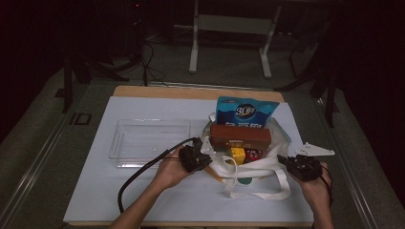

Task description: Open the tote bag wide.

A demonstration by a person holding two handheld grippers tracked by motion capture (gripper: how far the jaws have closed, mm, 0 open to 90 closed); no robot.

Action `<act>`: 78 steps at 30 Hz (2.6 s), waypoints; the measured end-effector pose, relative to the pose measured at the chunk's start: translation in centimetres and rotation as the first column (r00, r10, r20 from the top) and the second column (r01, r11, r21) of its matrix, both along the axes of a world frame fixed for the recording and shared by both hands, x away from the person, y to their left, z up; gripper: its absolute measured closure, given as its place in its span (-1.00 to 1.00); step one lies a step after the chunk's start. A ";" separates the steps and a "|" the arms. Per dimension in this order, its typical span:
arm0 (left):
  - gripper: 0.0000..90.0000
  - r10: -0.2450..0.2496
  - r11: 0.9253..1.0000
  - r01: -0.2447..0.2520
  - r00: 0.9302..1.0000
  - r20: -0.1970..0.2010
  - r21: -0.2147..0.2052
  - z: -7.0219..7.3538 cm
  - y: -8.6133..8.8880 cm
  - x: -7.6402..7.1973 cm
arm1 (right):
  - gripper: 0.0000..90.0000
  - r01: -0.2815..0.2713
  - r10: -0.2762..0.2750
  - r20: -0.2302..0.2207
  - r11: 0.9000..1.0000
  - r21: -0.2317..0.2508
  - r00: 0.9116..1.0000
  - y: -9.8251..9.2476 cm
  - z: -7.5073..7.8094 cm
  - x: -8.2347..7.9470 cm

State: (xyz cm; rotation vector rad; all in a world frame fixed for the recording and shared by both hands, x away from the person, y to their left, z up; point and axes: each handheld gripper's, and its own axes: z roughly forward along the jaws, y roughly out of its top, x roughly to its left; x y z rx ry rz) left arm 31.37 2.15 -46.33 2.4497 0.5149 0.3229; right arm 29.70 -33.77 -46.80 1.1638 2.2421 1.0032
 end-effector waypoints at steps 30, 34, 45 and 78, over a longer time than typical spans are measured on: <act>0.77 0.035 0.999 -0.035 0.999 0.022 -0.003 -0.1 -0.3 -0.5 | 0.45 0.045 -0.049 0.076 0.997 0.056 0.996 -1.0 0.6 -1.5; 0.62 0.027 0.999 -0.025 0.998 0.050 -0.045 1.3 0.3 -1.1 | 0.41 0.042 -0.055 0.154 0.995 0.091 0.986 -1.2 2.3 -2.5; 0.62 0.021 0.992 -0.006 0.993 0.117 -0.125 2.1 -1.3 -2.0 | 0.69 -0.045 0.037 0.111 0.997 0.066 0.993 0.8 0.1 -2.2; 0.90 0.047 0.998 -0.046 0.998 0.048 -0.032 -3.3 -3.8 -1.7 | 0.91 -0.060 0.062 -0.021 0.995 0.076 0.998 1.8 -5.5 -0.3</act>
